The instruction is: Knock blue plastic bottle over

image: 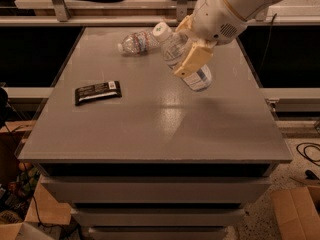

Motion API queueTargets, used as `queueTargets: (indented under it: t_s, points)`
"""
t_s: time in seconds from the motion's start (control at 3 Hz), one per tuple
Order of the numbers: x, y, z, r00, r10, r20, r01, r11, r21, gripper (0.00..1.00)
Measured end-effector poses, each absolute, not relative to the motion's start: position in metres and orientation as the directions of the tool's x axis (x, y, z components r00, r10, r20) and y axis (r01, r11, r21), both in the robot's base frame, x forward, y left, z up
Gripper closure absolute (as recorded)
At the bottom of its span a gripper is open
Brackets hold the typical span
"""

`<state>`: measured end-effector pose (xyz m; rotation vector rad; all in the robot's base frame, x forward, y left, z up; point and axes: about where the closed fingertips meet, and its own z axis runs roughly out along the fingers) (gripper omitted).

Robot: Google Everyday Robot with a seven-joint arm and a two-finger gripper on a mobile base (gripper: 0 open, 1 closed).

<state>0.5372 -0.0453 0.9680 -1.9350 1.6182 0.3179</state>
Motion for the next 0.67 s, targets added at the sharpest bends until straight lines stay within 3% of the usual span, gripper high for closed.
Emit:
queueTargets:
  t_s: [0.67]
  points:
    - [0.523, -0.018, 0.932, 0.325, -0.882, -0.34, -0.935, -0.245, -0.257, 1.0]
